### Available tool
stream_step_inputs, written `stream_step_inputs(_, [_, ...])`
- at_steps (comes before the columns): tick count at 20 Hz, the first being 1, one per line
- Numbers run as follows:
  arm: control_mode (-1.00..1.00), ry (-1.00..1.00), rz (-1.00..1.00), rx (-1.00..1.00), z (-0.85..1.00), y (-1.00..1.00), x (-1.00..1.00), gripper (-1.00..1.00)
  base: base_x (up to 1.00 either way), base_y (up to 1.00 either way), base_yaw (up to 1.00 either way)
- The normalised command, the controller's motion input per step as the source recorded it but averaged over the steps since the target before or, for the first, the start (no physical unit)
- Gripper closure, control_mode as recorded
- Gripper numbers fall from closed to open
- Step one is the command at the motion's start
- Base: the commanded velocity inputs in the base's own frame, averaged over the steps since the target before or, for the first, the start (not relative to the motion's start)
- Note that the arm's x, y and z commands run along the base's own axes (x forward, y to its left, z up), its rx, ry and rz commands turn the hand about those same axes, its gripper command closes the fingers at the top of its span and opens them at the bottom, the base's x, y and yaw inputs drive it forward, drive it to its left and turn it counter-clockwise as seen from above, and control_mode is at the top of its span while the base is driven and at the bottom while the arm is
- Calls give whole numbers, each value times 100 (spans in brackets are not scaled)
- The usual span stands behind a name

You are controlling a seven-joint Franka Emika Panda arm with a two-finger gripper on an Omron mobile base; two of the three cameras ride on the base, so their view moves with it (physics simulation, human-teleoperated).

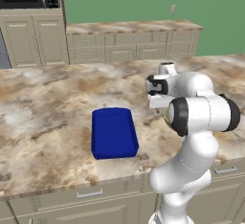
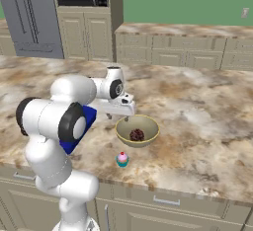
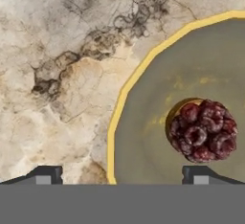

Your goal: Place the bowl with cake and the cupcake onto the tray.

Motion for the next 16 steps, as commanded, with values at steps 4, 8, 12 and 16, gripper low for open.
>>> stream_step_inputs(4, [-100, 7, -5, -1, -30, 32, 4, -100, 0, 0, 0])
stream_step_inputs(8, [-100, 7, 0, 0, -39, -38, 5, -100, 0, 0, 0])
stream_step_inputs(12, [-100, 3, 2, 0, -27, -18, 17, -100, 0, 0, 0])
stream_step_inputs(16, [-100, 5, 0, 0, -34, 33, 20, 100, 0, 0, 0])
